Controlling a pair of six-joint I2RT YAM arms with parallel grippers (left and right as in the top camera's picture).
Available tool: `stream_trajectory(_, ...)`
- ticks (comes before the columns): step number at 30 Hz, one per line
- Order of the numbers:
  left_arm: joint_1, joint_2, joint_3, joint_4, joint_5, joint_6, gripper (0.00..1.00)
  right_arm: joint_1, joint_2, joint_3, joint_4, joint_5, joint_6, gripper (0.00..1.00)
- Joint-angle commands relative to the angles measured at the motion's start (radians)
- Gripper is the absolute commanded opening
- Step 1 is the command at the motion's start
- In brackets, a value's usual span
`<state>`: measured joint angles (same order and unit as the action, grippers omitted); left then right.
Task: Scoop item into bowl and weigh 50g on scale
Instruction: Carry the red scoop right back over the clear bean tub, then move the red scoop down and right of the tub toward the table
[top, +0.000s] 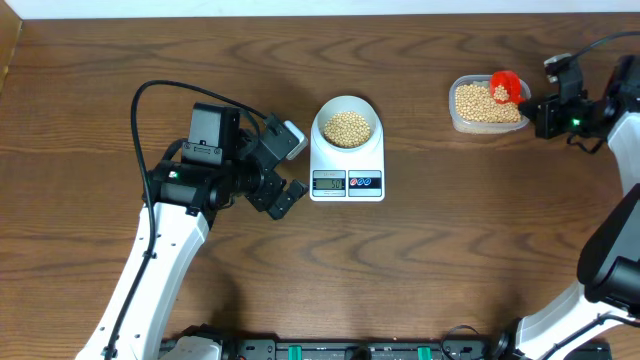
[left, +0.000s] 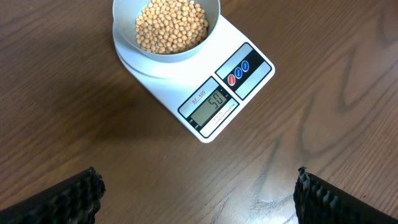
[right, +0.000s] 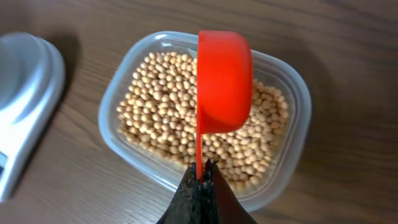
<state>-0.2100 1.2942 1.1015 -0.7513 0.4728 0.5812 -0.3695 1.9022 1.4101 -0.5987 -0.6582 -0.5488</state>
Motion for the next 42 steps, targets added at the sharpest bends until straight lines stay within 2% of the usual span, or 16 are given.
stream_trajectory(1,0.004,0.006,0.022,0.000,0.009,0.017,1.00,0.017,-0.088,-0.007,0.005,0.142,-0.076,0.01)
stream_trajectory(5,0.004,0.006,0.022,0.000,0.009,0.017,1.00,0.033,-0.166,-0.007,0.000,0.248,-0.103,0.01)
stream_trajectory(7,0.004,0.006,0.022,0.000,0.009,0.017,1.00,0.049,-0.188,-0.007,-0.004,0.241,-0.103,0.01)
stream_trajectory(16,0.004,0.006,0.022,0.000,0.009,0.017,1.00,0.139,-0.189,-0.007,-0.027,0.361,-0.145,0.01)
stream_trajectory(20,0.004,0.006,0.022,0.000,0.009,0.017,1.00,0.180,-0.189,-0.007,-0.026,0.481,-0.149,0.01)
stream_trajectory(25,0.004,0.006,0.022,0.000,0.009,0.017,1.00,0.197,-0.197,-0.007,-0.027,0.490,-0.147,0.01)
stream_trajectory(28,0.004,0.006,0.022,0.000,0.009,0.017,1.00,0.199,-0.220,-0.007,-0.029,0.445,-0.121,0.01)
stream_trajectory(34,0.004,0.006,0.022,0.000,0.009,0.017,1.00,0.179,-0.308,-0.007,-0.027,0.182,-0.101,0.01)
stream_trajectory(42,0.004,0.006,0.022,0.000,0.009,0.017,1.00,0.042,-0.408,-0.007,-0.089,-0.043,0.115,0.01)
